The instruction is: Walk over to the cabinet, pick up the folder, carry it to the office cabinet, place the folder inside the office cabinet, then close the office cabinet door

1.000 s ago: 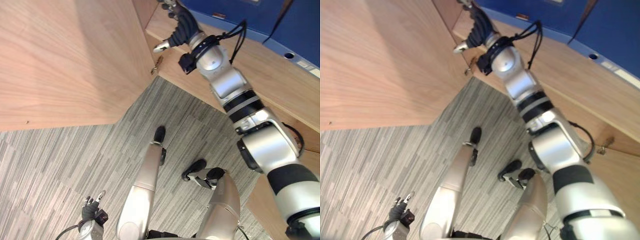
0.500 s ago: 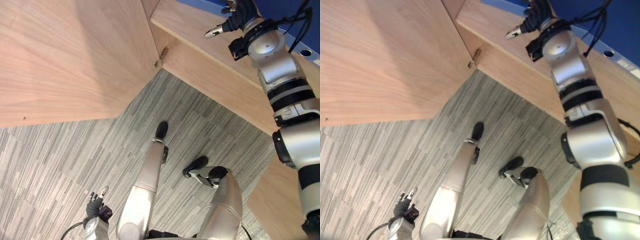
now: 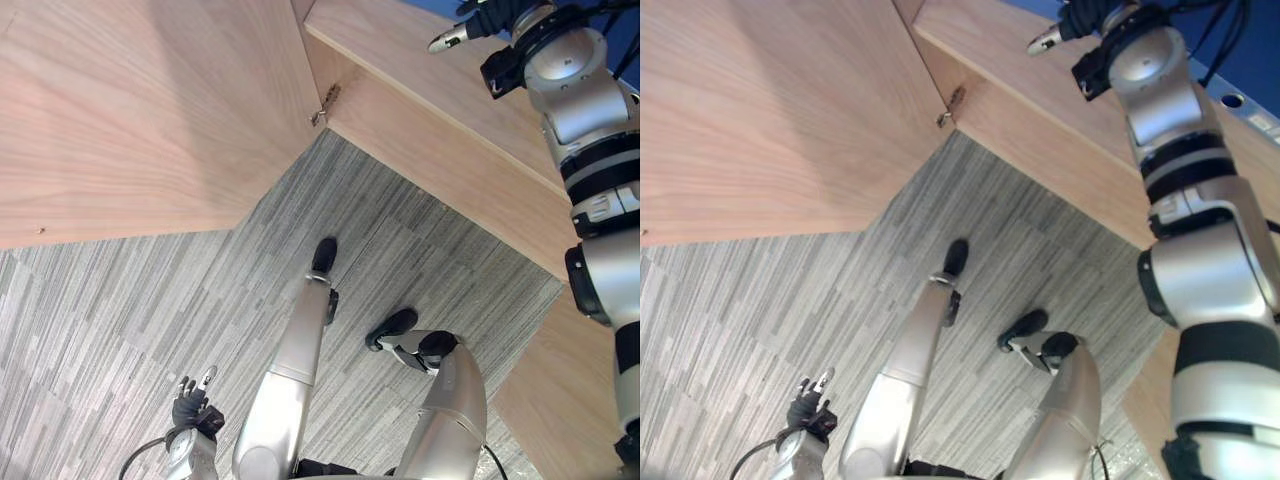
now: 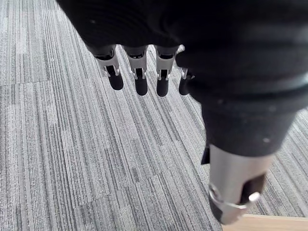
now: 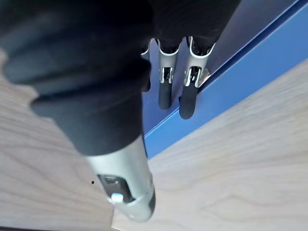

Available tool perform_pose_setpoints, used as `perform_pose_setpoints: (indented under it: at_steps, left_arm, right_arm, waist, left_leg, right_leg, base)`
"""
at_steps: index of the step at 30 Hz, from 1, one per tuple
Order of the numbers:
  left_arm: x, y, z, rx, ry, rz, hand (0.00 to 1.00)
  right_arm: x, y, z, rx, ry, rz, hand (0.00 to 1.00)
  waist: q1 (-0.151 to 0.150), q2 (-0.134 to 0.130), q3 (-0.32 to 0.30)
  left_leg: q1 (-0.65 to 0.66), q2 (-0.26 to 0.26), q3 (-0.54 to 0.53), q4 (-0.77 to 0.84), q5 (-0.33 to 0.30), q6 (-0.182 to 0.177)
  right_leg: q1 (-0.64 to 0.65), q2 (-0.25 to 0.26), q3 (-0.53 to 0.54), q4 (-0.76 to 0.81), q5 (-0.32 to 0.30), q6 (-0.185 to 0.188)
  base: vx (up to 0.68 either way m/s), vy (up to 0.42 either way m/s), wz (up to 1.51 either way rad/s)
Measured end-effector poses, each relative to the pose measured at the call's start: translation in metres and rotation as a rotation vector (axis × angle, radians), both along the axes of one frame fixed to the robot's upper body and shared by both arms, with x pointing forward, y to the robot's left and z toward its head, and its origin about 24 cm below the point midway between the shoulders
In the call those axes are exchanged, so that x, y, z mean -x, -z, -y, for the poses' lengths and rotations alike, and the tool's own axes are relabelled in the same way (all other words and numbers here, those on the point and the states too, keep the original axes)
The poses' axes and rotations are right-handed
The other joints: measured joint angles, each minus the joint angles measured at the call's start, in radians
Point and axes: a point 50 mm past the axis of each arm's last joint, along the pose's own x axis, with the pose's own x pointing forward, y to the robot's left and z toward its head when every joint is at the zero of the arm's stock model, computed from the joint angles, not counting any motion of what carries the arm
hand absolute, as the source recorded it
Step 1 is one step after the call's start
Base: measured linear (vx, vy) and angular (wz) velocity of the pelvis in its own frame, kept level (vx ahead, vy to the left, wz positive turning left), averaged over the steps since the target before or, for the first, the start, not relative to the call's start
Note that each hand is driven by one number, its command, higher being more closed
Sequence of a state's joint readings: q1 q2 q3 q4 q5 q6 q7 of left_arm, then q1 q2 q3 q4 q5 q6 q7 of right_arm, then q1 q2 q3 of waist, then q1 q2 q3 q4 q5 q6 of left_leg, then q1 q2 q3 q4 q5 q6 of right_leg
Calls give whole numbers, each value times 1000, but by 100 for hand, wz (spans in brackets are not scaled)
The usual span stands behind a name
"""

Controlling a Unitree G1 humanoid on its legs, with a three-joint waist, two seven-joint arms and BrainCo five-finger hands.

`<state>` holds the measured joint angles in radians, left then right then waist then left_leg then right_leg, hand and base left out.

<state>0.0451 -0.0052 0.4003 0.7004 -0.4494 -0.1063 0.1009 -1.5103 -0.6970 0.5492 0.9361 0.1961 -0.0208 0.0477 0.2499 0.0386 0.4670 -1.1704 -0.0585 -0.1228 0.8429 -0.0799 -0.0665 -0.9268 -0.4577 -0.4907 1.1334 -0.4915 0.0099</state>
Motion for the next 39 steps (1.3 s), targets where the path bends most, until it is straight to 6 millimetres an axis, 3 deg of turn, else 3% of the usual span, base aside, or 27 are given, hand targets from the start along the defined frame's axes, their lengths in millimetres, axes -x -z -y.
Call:
perform_pose_setpoints:
  at_steps: [7,12,15,19,21,22,24,30,33,37,39]
  left_arm:
    - [-5,-3,13,44,-57,24,0]
    - [-10,-10,11,21,-84,47,0]
    - [-10,-12,9,5,-105,37,0]
    - [-7,-14,14,-12,-75,35,0]
    - [-5,-13,17,-14,-62,27,0]
    - [-4,-12,19,-21,-41,22,0]
    - [-2,-12,20,-27,-29,20,0]
    - [14,-12,25,-76,51,3,0]
    - [19,-10,28,-83,81,-15,0]
    - [19,-9,31,-120,129,-29,0]
    - [20,-4,31,-145,148,-69,0]
  right_arm:
    - [-2,-2,-2,-433,-38,77,0]
    - [2,2,-23,-771,-177,140,0]
    - [16,14,-37,-1000,-274,224,0]
    - [45,29,-49,-1025,-289,370,0]
    - [51,47,-48,-998,-220,403,0]
    - [50,68,-47,-964,-148,385,0]
    - [49,90,-49,-931,-100,347,0]
    - [51,179,-71,-755,-25,94,0]
    - [57,230,-80,-669,-9,-84,0]
    - [76,307,-81,-643,54,-355,0]
    - [101,366,-82,-656,125,-575,0]
  waist:
    - [5,0,0]
    - [6,2,1]
    - [4,5,3]
    - [0,6,3]
    - [-11,6,3]
    - [-16,6,3]
    - [-22,6,3]
    - [-59,4,2]
    - [-95,1,-2]
    - [-115,-16,-20]
    - [-128,-38,-60]
  left_leg:
    - [-13,-7,-6,-2,12,-1]
    - [1,-12,-5,-31,29,-7]
    - [51,-10,-1,-73,42,-8]
    - [135,15,12,-184,75,0]
    - [196,26,21,-256,99,3]
    - [257,32,31,-320,118,5]
    - [320,39,46,-383,137,9]
    - [571,79,121,-612,201,5]
    - [705,90,147,-710,223,-6]
    - [834,122,188,-774,230,-16]
    - [894,144,244,-785,226,-21]
  right_leg:
    - [-14,-3,0,6,0,-1]
    - [-10,-9,0,2,-2,-4]
    - [29,-4,-1,-28,3,-10]
    - [92,27,-18,-131,48,-24]
    - [142,46,-26,-195,77,-22]
    - [188,60,-27,-252,100,-16]
    - [235,74,-27,-309,123,-11]
    - [413,143,-3,-508,201,7]
    - [513,165,3,-570,214,13]
    - [621,210,13,-645,235,13]
    - [678,242,36,-699,257,13]
  base:
    - [58,16,4]
    - [48,5,6]
    - [53,-9,3]
    - [91,-32,-14]
    - [94,-15,-16]
    - [99,7,-12]
    - [102,21,-20]
    - [116,-5,-34]
    - [92,-79,-27]
    - [93,-81,-30]
    - [84,-43,-45]
